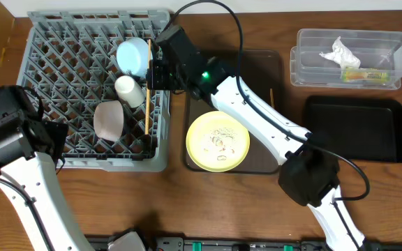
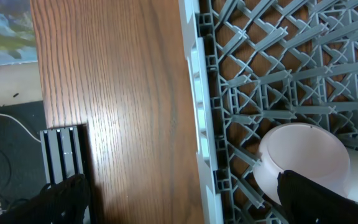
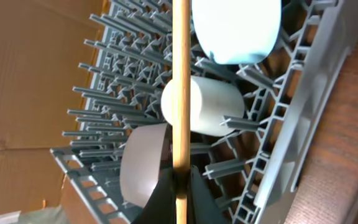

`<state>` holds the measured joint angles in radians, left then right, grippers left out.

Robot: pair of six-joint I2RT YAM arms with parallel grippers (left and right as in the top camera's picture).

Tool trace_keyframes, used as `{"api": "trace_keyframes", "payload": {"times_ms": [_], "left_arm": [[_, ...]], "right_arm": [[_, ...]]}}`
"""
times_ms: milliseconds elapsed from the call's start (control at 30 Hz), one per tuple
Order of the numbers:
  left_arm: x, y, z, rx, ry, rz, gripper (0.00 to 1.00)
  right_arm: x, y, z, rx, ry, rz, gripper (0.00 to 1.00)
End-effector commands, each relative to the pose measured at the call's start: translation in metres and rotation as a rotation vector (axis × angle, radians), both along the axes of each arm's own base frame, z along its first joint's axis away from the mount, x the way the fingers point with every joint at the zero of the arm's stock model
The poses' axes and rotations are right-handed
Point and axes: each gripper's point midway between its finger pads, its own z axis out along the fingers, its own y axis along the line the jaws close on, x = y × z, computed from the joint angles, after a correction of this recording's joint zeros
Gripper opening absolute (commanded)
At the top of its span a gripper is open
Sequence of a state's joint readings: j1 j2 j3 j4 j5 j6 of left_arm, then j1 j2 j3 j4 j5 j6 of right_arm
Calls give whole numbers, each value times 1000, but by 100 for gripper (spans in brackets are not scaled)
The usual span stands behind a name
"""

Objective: Sort waste into correct bins and load items into the dishwasher

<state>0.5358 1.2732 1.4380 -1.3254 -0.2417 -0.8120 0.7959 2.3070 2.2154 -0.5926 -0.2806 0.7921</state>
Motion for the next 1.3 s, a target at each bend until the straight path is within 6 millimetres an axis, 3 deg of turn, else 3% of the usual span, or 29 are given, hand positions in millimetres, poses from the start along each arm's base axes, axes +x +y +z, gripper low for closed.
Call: {"api": "trace_keyframes", "payload": {"times_ms": [0, 233, 300, 367, 400, 567, 733, 867, 967, 1000, 1200, 1267], "left_arm": [[-2, 2, 5, 14, -9, 13, 98], [-2, 2, 5, 14, -10, 13, 98], [-2, 2, 5, 14, -9, 13, 98], [-2, 2, 5, 14, -9, 13, 98], [-2, 2, 5, 14, -9, 13, 98], [-2, 2, 5, 15, -10, 13, 98], [-2, 2, 5, 14, -10, 13, 98], [-2, 2, 5, 14, -9, 13, 98], [-2, 2, 5, 14, -10, 13, 98], [-2, 2, 5, 14, -9, 13, 98], [-2, 2, 5, 15, -10, 13, 98], [-2, 2, 5, 15, -10, 13, 98]], "right_arm": [[0, 7, -29, -53, -4, 5, 1], [-2, 14, -49, -69, 8, 13, 2], [-3, 14, -49, -70, 10, 15, 13], [-3, 16, -48, -66, 4, 23, 40], [-3, 17, -46, -62, -10, 44, 44], [-2, 13, -36, -62, -62, 115, 54], [8, -8, 0, -67, -138, 111, 66], [25, -61, 17, -182, -139, -18, 74], [36, -121, 21, -359, -162, -98, 88], [40, -153, 17, -465, -159, -123, 99], [31, -263, -23, -826, 22, -221, 99], [26, -284, -37, -882, 96, -222, 99]]}}
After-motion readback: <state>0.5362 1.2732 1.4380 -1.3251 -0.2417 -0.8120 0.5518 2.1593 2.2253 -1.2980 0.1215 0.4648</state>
